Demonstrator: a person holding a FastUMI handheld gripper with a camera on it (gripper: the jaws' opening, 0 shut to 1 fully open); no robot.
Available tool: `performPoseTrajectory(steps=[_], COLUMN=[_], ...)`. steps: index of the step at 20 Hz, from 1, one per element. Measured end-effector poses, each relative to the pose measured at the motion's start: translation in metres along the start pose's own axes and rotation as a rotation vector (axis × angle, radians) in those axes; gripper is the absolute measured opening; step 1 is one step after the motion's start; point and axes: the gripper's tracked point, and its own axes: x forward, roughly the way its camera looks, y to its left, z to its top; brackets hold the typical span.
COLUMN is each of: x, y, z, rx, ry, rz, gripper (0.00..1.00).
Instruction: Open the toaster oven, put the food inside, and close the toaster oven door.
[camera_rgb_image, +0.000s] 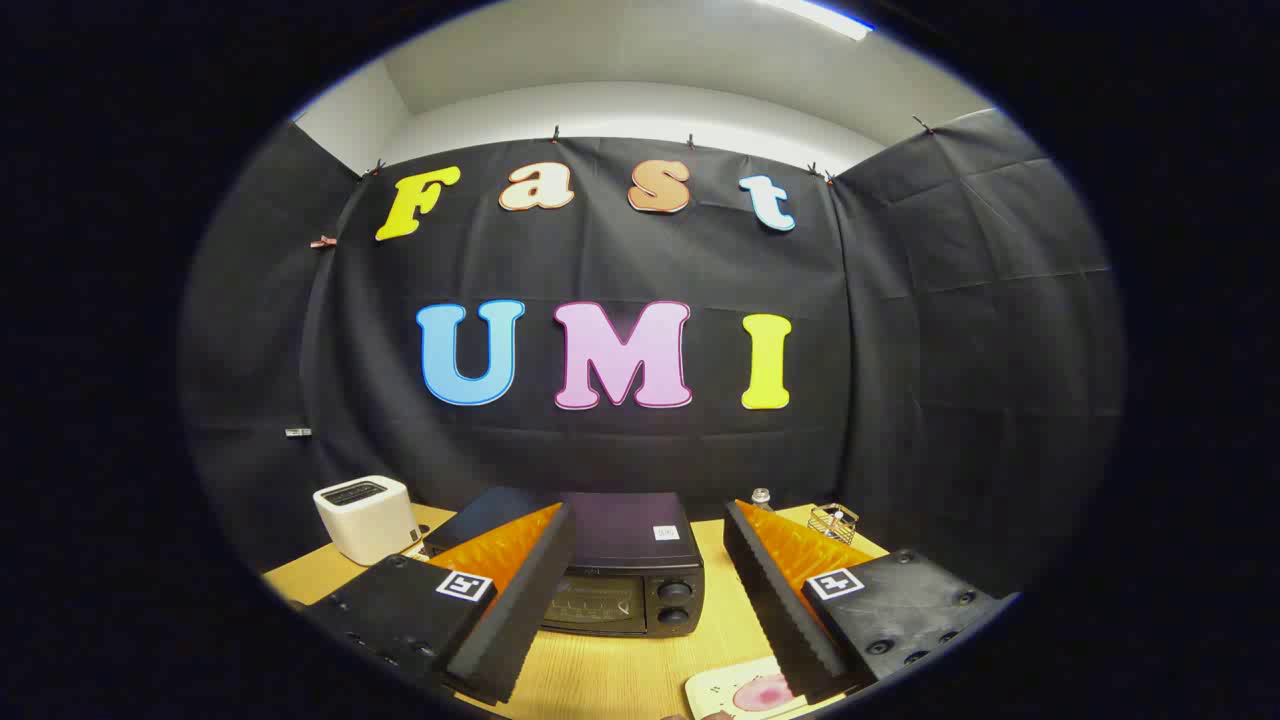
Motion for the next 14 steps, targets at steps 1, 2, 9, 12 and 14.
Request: performPoseTrajectory(steps=[1,2,9,12,14], x=[0.001,0.002,0.008,0.007,0.007], y=[0.000,-0.001,0.005,0.011,0.015], z=[0.000,-0.001,-0.012,-0.017,-0.023], rx=[-0.006,-0.011,-0.013,0.001,-0.012], ry=[-0.002,-0.003,0.022,0.035,0.050], rz=[0.000,0.000,0.001,0.009,0.020], gripper=[0.98,0.98,0.98,0.98,0.98])
